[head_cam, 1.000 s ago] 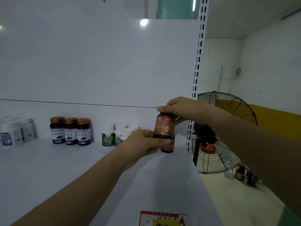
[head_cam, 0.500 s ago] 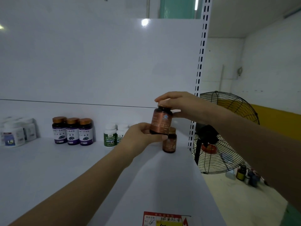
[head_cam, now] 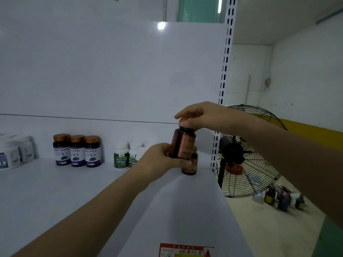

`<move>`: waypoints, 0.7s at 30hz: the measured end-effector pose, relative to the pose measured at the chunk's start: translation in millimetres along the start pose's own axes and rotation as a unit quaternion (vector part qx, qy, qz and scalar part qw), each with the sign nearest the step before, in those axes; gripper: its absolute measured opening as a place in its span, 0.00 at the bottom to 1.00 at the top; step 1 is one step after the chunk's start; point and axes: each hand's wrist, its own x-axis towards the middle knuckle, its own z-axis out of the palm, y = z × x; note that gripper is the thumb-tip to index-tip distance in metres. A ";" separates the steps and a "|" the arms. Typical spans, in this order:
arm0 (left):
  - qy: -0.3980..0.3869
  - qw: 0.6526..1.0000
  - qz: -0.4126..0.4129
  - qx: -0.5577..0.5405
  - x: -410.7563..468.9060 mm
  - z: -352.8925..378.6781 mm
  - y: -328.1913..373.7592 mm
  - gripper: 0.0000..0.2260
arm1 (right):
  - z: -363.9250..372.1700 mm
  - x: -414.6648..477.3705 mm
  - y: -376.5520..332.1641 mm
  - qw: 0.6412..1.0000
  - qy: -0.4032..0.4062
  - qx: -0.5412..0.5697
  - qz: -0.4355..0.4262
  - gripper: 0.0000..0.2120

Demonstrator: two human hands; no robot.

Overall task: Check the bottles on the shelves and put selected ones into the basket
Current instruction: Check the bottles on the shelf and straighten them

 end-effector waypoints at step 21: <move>0.071 0.997 -0.004 -0.003 -5.9 -5.5 -3.9 0.19 | 12.6 9.4 -6.5 0.995 -0.055 0.076 0.044 0.16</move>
